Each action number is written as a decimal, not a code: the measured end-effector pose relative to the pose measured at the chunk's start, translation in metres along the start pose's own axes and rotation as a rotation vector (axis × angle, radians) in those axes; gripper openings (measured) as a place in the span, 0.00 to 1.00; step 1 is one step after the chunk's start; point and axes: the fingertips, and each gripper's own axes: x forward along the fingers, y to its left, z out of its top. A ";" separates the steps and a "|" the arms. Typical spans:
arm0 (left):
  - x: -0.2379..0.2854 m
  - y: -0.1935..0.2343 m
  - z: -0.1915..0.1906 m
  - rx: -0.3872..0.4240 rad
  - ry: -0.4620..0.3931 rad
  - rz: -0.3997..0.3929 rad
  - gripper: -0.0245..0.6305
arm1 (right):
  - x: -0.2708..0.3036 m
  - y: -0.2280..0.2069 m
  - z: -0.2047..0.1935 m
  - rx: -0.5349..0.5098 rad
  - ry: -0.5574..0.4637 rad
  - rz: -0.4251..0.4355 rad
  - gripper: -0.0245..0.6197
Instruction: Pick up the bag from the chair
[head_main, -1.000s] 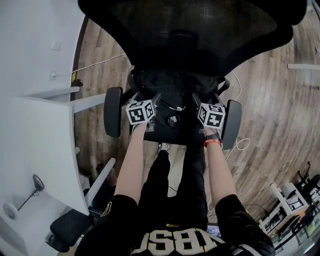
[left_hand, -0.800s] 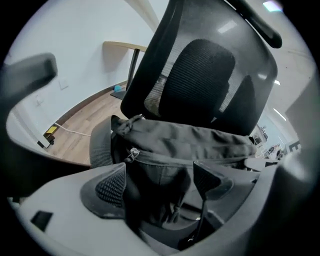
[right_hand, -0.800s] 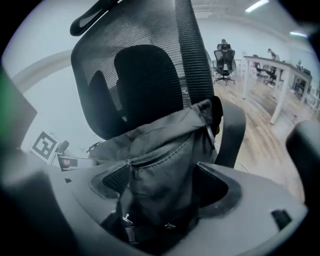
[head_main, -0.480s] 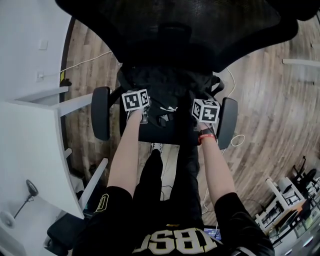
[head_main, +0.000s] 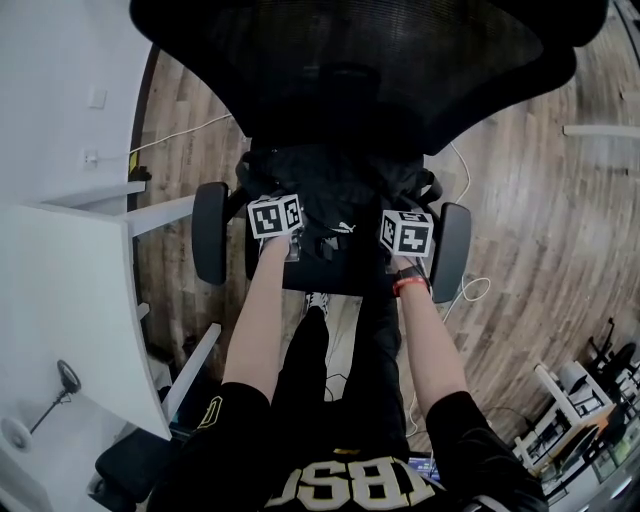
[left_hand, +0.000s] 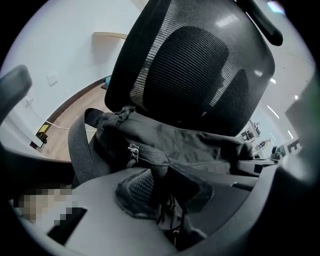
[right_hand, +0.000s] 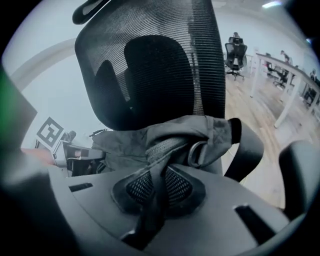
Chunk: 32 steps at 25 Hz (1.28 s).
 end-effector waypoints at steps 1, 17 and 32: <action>-0.004 -0.001 -0.001 -0.005 -0.003 -0.001 0.16 | -0.003 0.001 0.001 0.003 -0.001 0.002 0.10; -0.075 -0.034 0.025 -0.006 -0.103 -0.010 0.15 | -0.068 0.020 0.032 -0.011 -0.073 -0.009 0.10; -0.179 -0.088 0.072 0.028 -0.238 -0.041 0.15 | -0.165 0.046 0.081 -0.015 -0.200 -0.012 0.10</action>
